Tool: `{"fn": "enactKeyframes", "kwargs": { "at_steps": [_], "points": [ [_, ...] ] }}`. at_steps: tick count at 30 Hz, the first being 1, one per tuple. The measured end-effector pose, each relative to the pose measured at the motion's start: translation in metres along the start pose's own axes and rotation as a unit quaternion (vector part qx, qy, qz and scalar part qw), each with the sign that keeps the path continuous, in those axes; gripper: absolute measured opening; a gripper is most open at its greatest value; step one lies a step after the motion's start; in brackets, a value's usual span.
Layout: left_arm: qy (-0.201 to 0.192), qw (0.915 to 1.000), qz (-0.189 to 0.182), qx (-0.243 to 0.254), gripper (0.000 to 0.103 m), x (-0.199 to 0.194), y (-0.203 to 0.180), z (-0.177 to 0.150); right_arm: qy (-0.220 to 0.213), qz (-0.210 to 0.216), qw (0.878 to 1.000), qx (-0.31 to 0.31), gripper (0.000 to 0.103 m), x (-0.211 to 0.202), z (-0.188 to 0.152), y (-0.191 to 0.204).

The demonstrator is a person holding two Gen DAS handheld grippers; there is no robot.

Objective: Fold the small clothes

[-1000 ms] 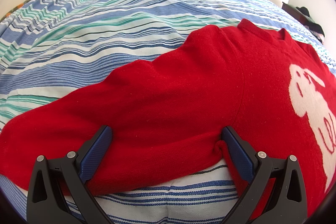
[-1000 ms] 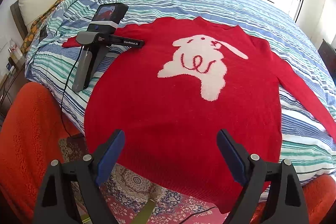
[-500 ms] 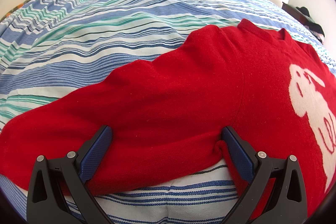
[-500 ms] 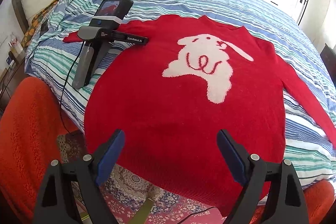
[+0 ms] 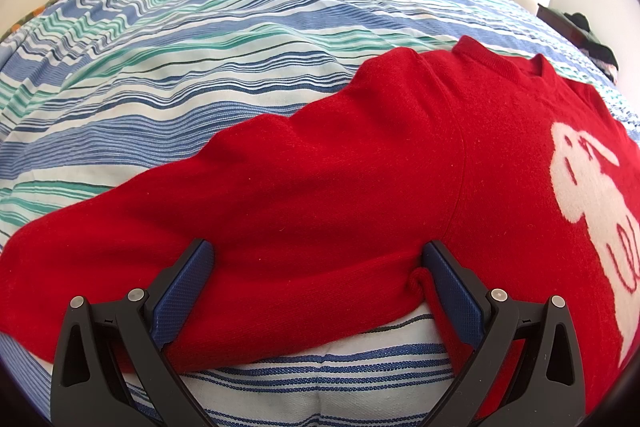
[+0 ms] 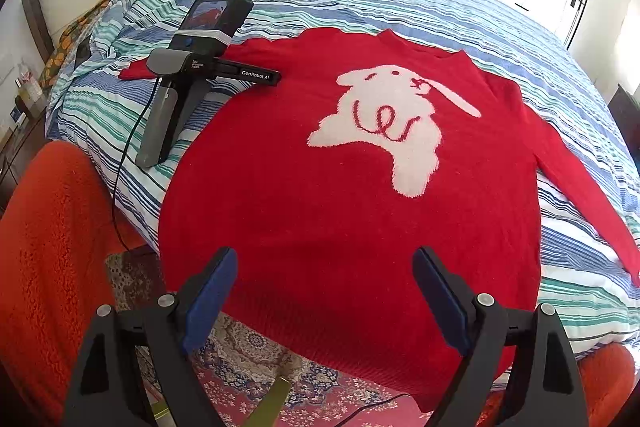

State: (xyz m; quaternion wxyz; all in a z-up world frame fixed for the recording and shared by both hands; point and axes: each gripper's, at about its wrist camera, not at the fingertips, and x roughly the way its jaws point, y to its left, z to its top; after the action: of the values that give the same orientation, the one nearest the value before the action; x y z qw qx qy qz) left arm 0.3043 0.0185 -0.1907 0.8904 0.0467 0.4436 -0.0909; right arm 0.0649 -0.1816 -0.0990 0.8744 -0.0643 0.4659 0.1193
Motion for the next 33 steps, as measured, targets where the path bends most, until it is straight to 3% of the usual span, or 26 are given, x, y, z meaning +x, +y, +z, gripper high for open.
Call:
{"fn": "enactKeyframes", "kwargs": {
  "at_steps": [33],
  "points": [
    [0.0, 1.0, 0.0, 0.0, 0.103, 0.0, 0.0, 0.0, 0.03, -0.007, 0.999, -0.019, 0.088, 0.02, 0.009, 0.013]
  ]
}}
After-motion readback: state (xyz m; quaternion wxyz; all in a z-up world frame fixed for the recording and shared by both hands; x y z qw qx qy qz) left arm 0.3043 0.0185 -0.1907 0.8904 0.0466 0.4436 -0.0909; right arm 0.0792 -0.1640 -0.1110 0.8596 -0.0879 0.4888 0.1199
